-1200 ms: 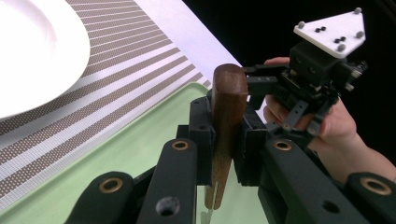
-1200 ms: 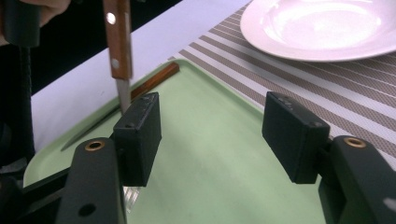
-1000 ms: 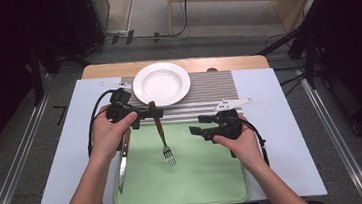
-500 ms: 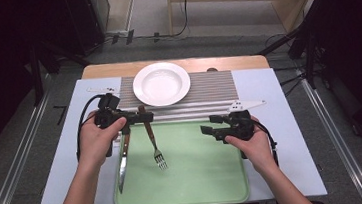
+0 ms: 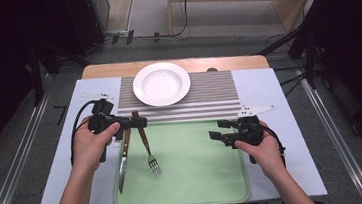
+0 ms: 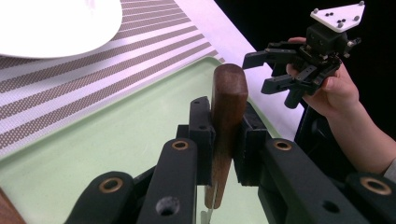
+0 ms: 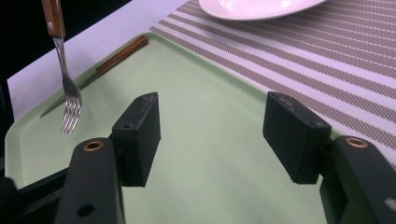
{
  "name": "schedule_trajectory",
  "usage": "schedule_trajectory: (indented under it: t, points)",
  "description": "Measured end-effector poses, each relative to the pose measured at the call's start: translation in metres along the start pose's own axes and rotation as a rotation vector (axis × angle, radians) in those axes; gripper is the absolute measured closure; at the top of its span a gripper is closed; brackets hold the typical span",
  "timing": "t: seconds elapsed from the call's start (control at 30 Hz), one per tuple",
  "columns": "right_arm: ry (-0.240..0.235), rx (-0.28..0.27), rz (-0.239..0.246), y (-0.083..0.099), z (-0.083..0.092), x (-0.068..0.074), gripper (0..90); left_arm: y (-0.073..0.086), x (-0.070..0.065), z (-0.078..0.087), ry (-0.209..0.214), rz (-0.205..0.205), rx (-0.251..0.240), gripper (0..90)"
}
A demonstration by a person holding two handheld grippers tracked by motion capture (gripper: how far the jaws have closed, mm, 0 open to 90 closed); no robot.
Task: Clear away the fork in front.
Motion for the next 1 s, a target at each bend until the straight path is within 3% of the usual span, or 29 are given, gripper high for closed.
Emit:
schedule_trajectory:
  t: [0.73,1.0]
  points:
    - [0.033,0.009,-0.020,0.032,0.034,-0.006,35.6,0.019,0.005,0.026,-0.029,0.020,0.016,79.8]
    - [0.047,0.009,-0.038,0.041,0.043,-0.009,35.6,0.030,0.012,0.025,-0.054,0.034,0.066,79.8]
Point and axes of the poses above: each handheld gripper's, and its own axes: z roughly backward along the jaws, y roughly out of its underside, x roughly to its left, the point moved 9 cm from there along -z, roughly forward along the jaws, and after that the axes turned 5 degrees about -x, right-handed, at the moved point
